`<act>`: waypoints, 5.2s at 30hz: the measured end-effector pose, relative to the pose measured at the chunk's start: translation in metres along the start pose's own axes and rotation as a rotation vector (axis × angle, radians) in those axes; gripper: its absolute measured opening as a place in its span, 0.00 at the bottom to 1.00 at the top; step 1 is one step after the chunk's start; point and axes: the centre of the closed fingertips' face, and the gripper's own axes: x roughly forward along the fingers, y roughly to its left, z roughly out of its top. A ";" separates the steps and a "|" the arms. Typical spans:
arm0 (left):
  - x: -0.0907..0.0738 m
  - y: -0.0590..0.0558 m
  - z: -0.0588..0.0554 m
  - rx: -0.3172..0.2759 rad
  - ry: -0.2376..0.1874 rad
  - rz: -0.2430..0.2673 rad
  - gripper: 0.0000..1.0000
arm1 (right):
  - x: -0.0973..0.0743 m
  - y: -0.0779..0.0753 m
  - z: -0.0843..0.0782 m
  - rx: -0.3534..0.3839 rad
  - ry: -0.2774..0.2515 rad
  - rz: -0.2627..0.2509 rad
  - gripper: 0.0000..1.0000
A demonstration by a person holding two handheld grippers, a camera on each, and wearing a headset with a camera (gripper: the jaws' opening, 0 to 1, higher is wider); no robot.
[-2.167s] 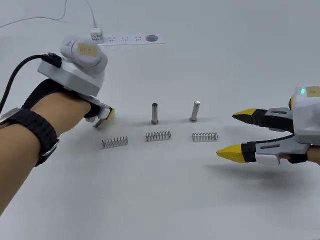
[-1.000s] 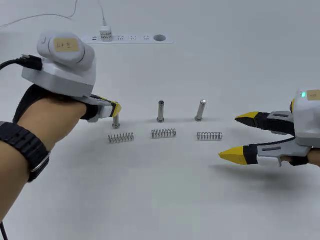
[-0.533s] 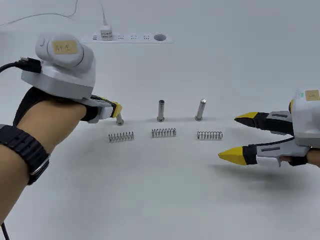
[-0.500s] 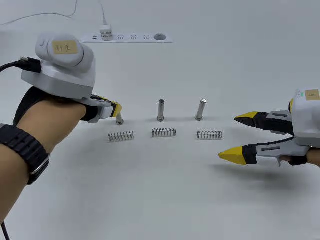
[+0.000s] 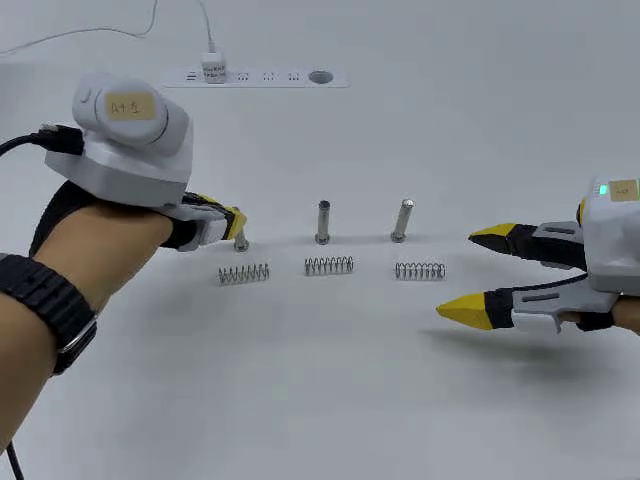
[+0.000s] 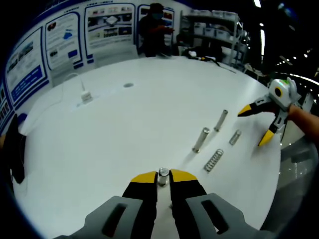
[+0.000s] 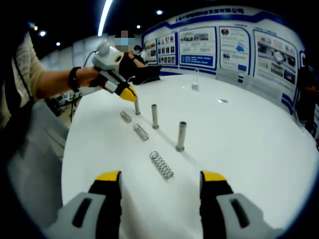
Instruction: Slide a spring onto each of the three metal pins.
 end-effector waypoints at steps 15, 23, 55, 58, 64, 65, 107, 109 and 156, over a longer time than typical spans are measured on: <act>-0.006 -0.002 -0.006 0.001 -0.025 -0.024 0.21 | 0.000 -0.001 -0.001 0.003 0.002 -0.005 0.65; -0.012 -0.005 -0.012 0.021 -0.053 -0.060 0.25 | -0.001 -0.001 -0.002 0.006 0.000 -0.008 0.65; -0.006 -0.033 -0.048 0.292 -0.069 -0.242 0.27 | 0.000 -0.002 -0.002 0.016 0.000 -0.014 0.64; -0.004 -0.032 -0.050 0.310 -0.071 -0.251 0.25 | -0.002 -0.004 -0.001 0.019 -0.006 -0.020 0.64; -0.001 -0.030 -0.052 0.316 -0.071 -0.252 0.21 | -0.003 -0.004 0.003 0.018 -0.017 -0.025 0.64; -0.001 -0.030 -0.053 0.321 -0.071 -0.252 0.20 | -0.003 -0.004 0.004 0.016 -0.019 -0.026 0.64; -0.011 -0.044 -0.046 0.397 -0.119 -0.255 0.10 | -0.002 0.028 0.072 -0.065 -0.122 0.050 0.52; -0.013 -0.047 -0.042 0.409 -0.132 -0.262 0.10 | 0.003 0.035 0.080 -0.083 -0.125 0.076 0.49; -0.054 -0.107 -0.001 0.538 -0.323 -0.404 0.10 | 0.065 0.107 0.104 -0.157 -0.046 0.455 0.15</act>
